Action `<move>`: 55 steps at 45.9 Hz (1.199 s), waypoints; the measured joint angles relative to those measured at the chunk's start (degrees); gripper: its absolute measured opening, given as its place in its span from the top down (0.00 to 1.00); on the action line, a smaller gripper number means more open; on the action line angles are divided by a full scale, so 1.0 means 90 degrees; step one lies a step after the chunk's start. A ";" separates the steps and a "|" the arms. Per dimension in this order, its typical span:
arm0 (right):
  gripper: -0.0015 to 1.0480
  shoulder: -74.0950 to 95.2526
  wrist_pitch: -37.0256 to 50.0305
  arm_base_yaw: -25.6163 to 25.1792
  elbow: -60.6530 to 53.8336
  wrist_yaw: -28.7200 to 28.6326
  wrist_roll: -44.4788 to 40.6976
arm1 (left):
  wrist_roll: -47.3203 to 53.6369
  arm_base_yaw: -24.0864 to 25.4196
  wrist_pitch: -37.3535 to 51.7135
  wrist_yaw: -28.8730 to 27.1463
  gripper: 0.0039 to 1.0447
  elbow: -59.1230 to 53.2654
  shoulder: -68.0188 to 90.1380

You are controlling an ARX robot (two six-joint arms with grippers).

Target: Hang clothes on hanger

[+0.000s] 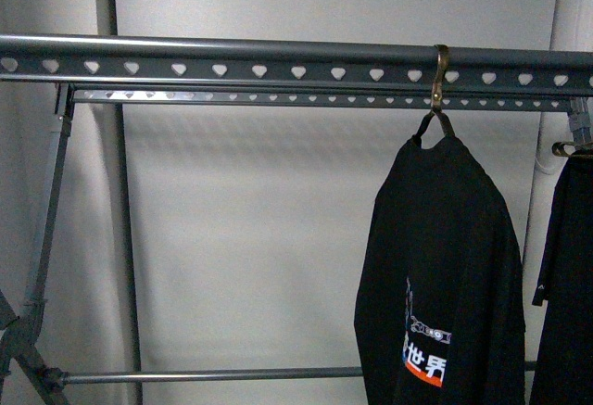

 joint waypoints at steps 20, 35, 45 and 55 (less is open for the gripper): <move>0.98 -0.0918 0.0112 -0.1506 -0.0976 -0.1486 0.0005 | 0.0000 0.0000 -0.1207 0.0005 0.97 0.0002 -0.1071; 0.98 -0.1161 0.0177 -0.1518 -0.1263 -0.1486 0.0005 | 0.0000 0.0000 -0.1841 0.0015 0.97 0.0002 -0.1792; 0.98 -0.1452 0.0231 -0.1523 -0.1586 -0.1503 0.0005 | 0.0000 0.0000 -0.1846 0.0012 0.97 0.0002 -0.1795; 0.98 -0.1460 0.0231 -0.1523 -0.1605 -0.1498 0.0005 | -0.0002 0.0000 -0.1846 0.0012 0.94 0.0002 -0.1795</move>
